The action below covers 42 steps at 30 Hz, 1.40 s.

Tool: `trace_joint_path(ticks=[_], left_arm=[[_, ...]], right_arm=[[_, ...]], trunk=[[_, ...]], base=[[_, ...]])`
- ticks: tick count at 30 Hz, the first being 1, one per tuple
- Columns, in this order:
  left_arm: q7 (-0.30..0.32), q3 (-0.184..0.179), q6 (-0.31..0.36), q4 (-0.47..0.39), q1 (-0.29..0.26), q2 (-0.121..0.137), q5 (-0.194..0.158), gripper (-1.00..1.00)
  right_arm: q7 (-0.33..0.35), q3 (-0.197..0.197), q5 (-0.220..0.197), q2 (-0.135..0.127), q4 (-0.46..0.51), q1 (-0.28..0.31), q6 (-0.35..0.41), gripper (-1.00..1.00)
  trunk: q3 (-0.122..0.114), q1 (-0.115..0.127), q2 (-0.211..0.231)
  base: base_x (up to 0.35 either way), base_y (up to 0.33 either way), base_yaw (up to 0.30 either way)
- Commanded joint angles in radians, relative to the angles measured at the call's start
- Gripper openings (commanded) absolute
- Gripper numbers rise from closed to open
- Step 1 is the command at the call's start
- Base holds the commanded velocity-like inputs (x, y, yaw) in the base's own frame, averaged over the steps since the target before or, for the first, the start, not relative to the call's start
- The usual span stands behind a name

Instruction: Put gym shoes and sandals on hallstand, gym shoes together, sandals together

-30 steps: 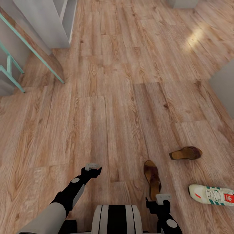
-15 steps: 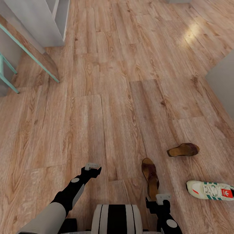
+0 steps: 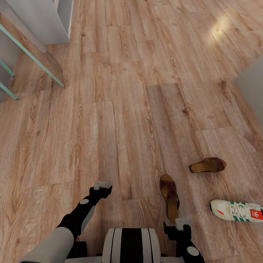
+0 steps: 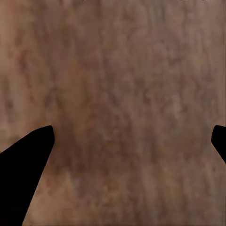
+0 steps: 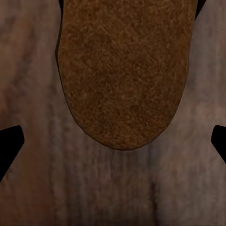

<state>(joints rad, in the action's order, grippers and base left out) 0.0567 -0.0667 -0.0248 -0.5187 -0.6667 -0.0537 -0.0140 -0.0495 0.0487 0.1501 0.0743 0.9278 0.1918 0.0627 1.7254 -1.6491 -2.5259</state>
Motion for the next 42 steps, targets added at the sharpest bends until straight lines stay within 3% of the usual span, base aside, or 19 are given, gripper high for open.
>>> trace_joint_path(ticks=[1,6,42], left_arm=[[0.061,-0.004,0.0,0.022,0.0,0.0,-0.007,1.0],[0.063,-0.004,0.0,0.025,0.0,0.0,-0.007,1.0],[0.063,-0.004,-0.003,0.022,0.001,-0.002,-0.007,1.0]], right_arm=[[-0.001,0.002,0.01,0.001,0.002,0.0,0.006,1.0],[-0.001,0.002,0.01,0.002,0.002,0.0,0.006,1.0],[-0.001,0.003,0.011,0.002,0.002,0.0,0.006,1.0]], trunk=[[0.001,-0.001,0.0],[0.013,-0.002,-0.001],[0.013,-0.002,-0.001]], base=[[0.0,0.0,0.0],[0.0,0.0,0.0],[0.049,0.0,0.0]])
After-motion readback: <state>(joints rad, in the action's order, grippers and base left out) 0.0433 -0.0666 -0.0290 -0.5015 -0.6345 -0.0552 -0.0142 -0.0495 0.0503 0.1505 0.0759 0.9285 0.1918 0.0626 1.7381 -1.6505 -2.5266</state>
